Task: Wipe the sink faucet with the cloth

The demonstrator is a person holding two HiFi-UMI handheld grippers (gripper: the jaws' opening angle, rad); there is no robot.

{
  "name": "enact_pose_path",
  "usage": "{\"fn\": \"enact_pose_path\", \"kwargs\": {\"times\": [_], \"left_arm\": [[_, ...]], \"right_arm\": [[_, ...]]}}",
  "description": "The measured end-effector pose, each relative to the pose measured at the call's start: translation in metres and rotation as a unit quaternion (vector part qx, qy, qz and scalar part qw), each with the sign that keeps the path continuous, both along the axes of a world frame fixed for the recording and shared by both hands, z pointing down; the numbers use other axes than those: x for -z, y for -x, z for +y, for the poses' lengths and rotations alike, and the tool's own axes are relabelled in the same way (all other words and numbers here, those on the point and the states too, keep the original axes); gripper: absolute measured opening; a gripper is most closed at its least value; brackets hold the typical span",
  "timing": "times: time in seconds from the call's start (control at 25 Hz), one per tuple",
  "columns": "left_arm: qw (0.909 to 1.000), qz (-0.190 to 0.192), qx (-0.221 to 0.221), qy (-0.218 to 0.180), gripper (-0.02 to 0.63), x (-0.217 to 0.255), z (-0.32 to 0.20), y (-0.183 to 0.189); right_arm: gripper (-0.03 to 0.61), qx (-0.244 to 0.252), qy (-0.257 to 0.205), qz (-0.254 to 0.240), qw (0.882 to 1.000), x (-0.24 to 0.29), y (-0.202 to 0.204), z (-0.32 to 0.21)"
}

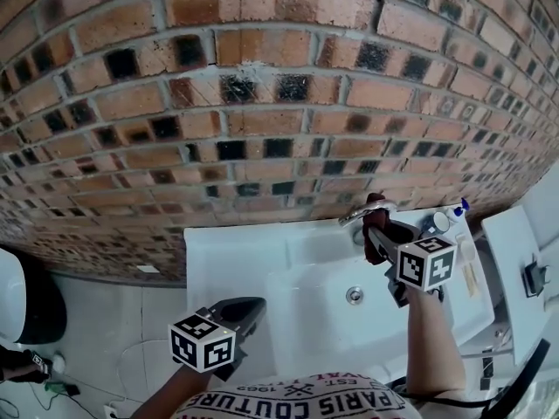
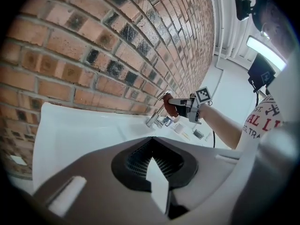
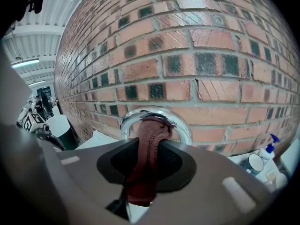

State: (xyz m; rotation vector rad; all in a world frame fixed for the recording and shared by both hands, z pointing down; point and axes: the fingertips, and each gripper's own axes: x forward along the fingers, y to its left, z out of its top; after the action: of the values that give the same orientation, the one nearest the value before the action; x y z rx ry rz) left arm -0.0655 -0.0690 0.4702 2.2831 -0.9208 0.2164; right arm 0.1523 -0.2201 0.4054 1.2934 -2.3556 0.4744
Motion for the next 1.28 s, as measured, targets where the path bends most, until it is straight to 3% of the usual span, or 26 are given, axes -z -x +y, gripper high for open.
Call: {"fn": "enact_pose_path", "kwargs": {"times": [0.36,0.68,0.92,1.28], "left_arm": [[0.9999,0.007,0.009,0.001,0.005,-0.002,0.003,0.013],[0.9998,0.008,-0.002,-0.019,0.005,0.014,-0.001,0.006],[0.9993,0.002,-0.009,-0.035,0.005,0.029,0.011,-0.002],[0.9979,-0.043,-0.008,-0.048,0.005,0.034,0.038,-0.002]], "right_arm": [[0.094,0.027,0.012,0.011,1.0,-0.018,0.036,0.01],[0.094,0.016,0.013,-0.024,0.999,-0.011,0.025,0.034],[0.094,0.095,0.031,-0.086,0.991,-0.016,0.071,0.11],[0.087,0.201,0.091,-0.117,0.968,-0.042,0.125,0.194]]}}
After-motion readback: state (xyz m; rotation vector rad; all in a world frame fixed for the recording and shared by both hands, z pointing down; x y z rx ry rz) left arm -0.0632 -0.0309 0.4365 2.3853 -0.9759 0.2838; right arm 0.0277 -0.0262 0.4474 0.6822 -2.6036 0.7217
